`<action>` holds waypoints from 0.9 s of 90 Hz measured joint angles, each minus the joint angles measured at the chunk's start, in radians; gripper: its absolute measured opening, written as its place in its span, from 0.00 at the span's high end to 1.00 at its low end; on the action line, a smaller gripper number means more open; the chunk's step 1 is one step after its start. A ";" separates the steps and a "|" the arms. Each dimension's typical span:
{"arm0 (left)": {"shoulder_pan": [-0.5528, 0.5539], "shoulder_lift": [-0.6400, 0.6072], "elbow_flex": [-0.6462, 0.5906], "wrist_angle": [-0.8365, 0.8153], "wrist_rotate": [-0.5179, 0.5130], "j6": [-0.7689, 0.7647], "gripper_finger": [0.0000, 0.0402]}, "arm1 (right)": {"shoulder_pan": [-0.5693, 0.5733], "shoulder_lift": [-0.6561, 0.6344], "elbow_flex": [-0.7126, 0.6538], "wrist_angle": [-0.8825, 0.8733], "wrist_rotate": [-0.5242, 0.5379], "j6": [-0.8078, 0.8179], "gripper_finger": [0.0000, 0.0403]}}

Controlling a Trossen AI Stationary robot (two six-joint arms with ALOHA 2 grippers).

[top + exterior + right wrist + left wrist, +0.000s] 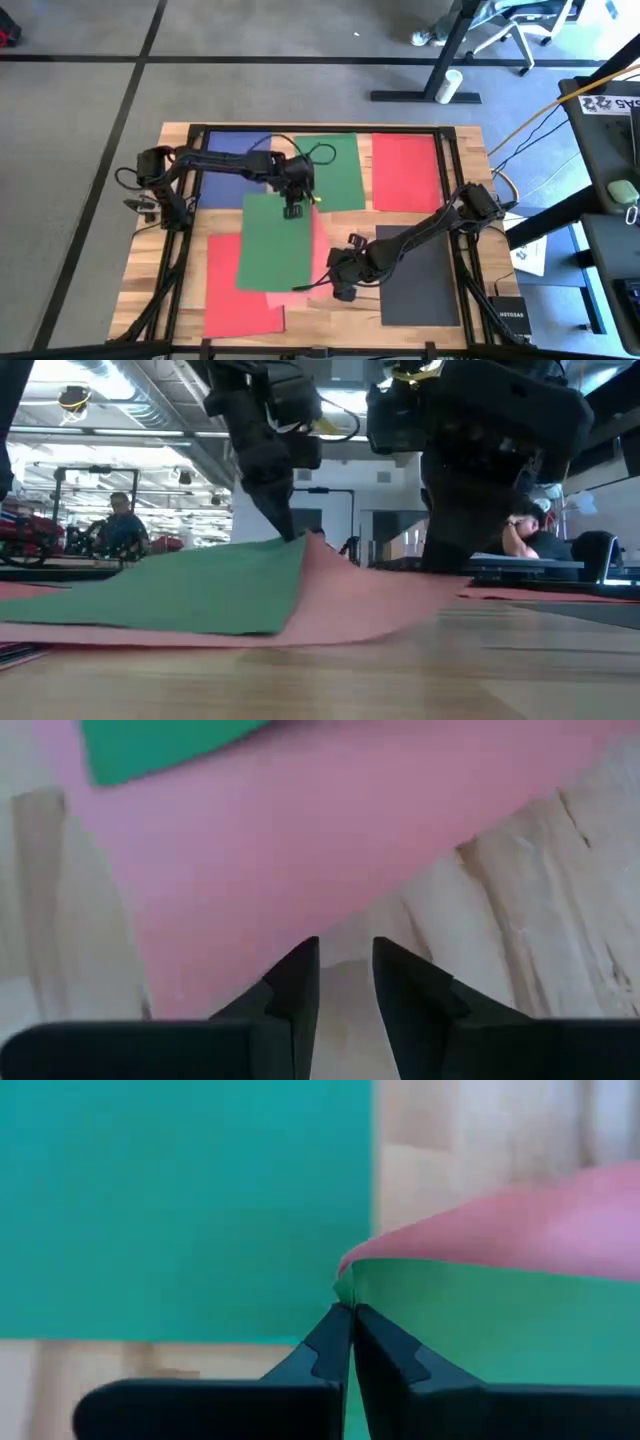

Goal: Organize paper
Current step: Stack the green paper on top of the other green paper

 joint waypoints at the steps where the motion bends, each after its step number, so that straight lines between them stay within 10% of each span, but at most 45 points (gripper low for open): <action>1: -0.004 0.000 0.000 0.001 0.000 -0.002 1.00 | 0.000 0.000 0.000 0.001 0.000 0.000 0.79; 81: -0.091 0.004 -0.131 0.075 -0.016 0.076 0.65 | -0.001 0.000 0.000 0.037 -0.011 0.000 0.79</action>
